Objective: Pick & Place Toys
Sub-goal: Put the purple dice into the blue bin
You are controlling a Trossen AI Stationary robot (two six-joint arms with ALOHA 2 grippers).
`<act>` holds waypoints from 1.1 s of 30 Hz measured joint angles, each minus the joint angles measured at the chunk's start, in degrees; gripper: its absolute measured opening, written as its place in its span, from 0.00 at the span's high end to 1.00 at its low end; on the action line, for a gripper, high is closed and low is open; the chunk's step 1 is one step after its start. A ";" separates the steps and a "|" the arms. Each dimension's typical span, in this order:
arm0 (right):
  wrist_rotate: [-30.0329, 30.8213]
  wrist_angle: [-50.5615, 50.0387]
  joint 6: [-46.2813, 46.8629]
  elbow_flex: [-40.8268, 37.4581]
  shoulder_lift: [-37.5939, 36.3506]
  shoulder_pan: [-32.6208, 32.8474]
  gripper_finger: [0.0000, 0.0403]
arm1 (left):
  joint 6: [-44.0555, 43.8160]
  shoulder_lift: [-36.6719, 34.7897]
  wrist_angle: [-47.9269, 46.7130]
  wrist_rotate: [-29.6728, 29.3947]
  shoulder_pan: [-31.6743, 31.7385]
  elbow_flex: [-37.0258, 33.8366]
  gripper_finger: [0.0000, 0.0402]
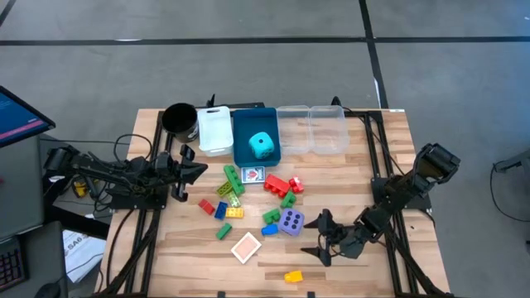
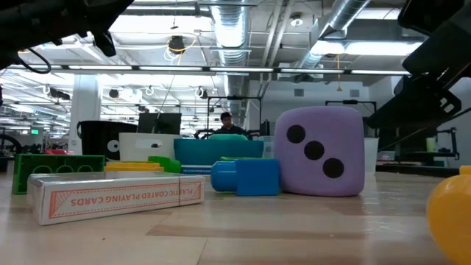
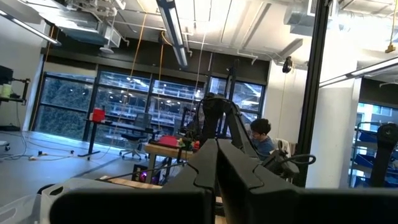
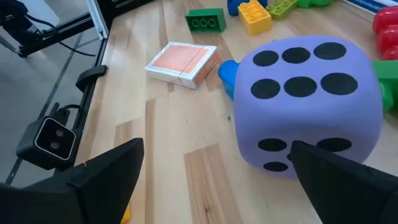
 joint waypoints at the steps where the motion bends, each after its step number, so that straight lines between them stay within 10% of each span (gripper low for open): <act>1: 0.00 0.02 -0.02 0.02 0.00 0.00 0.01 | 0.00 0.00 -0.01 0.00 0.00 0.00 0.99; 33: 9.16 -7.21 -1.22 0.00 0.00 -1.33 0.01 | -2.37 0.00 -1.29 -0.06 -0.01 -0.02 0.99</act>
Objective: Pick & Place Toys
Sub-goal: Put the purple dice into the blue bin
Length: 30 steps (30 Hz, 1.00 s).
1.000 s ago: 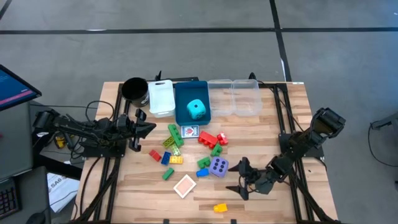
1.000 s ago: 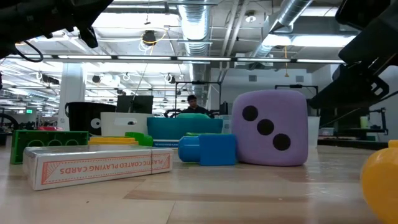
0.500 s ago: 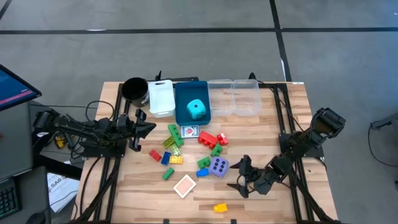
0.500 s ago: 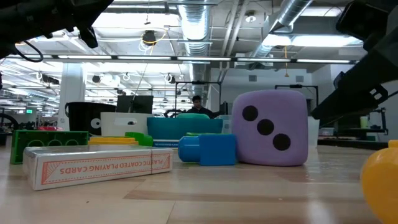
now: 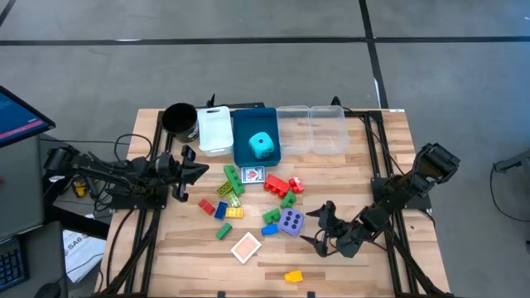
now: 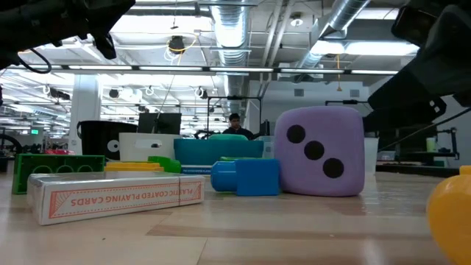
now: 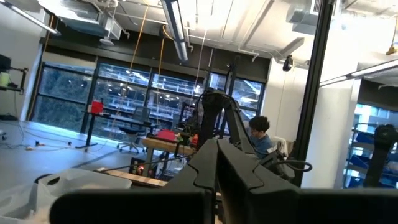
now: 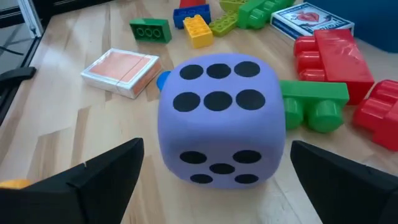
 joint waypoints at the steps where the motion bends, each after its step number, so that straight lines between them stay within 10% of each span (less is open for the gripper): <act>1: 0.00 0.00 0.02 0.00 0.00 -0.21 0.01 | -0.27 0.00 -0.17 0.11 -0.01 0.00 0.99; 30: -4.83 -0.18 3.56 0.00 0.00 -4.05 0.01 | -1.54 0.00 -0.31 0.08 -0.01 0.00 0.99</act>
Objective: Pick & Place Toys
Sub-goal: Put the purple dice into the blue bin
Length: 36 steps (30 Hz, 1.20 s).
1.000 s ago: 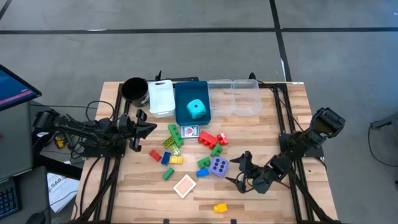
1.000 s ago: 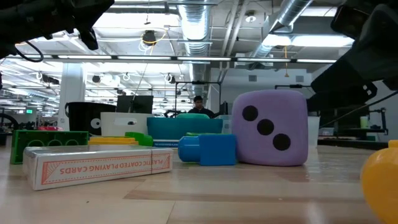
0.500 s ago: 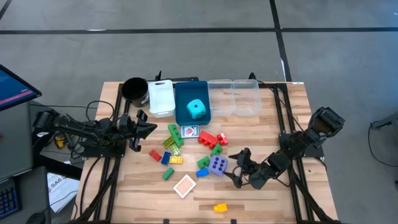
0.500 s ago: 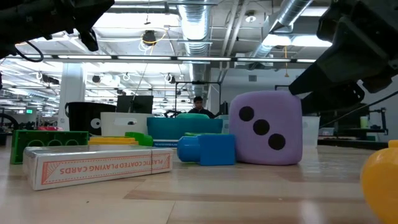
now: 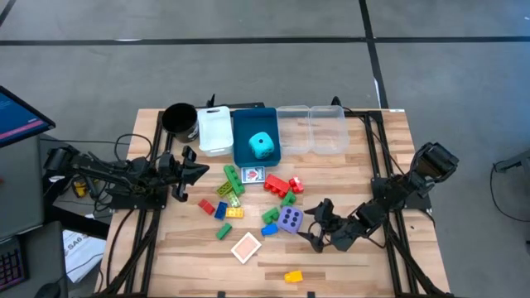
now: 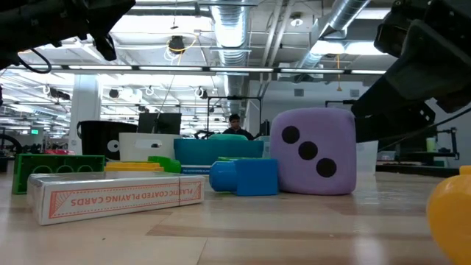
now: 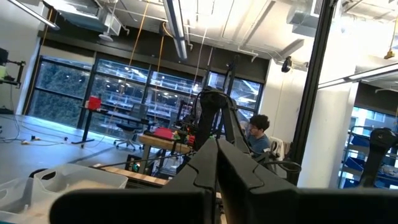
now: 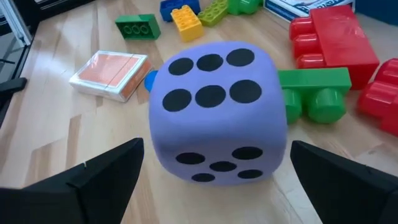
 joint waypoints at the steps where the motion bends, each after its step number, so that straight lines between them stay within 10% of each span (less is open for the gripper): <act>1: 0.00 -0.02 -0.05 0.00 0.00 -0.26 0.01 | 0.00 0.00 0.00 0.01 0.00 0.00 0.99; 20: -0.88 4.28 -6.98 0.00 -0.02 -2.65 0.01 | 0.02 0.00 0.00 0.09 0.00 0.00 0.99; 36: 17.97 8.31 -3.18 0.09 7.14 6.63 0.01 | 0.00 0.00 -0.02 0.14 0.00 0.00 0.99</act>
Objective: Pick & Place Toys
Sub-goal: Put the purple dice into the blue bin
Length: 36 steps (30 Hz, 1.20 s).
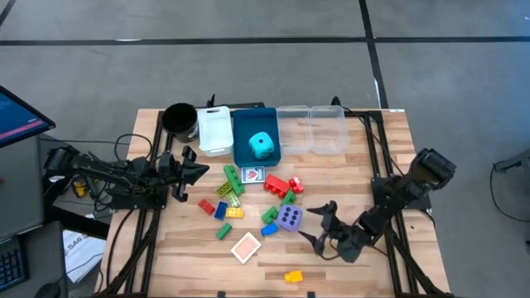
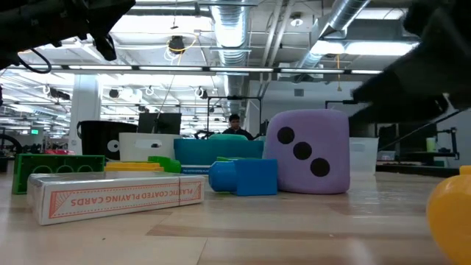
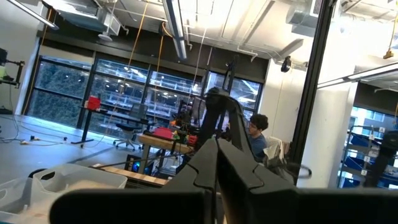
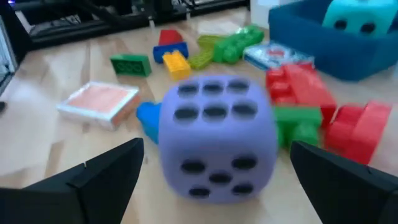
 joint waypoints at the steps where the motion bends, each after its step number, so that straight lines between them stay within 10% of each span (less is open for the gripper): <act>1: 0.54 1.28 0.43 -0.05 1.96 0.00 0.01 | 0.01 0.00 0.00 0.00 0.01 0.00 0.99; 13: 3.37 15.70 -8.71 5.55 16.25 -3.58 0.01 | 0.00 0.00 0.01 0.00 0.01 0.00 0.99; 36: -3.26 15.42 -12.39 7.80 16.97 -11.19 0.01 | -1.68 0.00 -2.99 0.00 0.00 0.00 0.99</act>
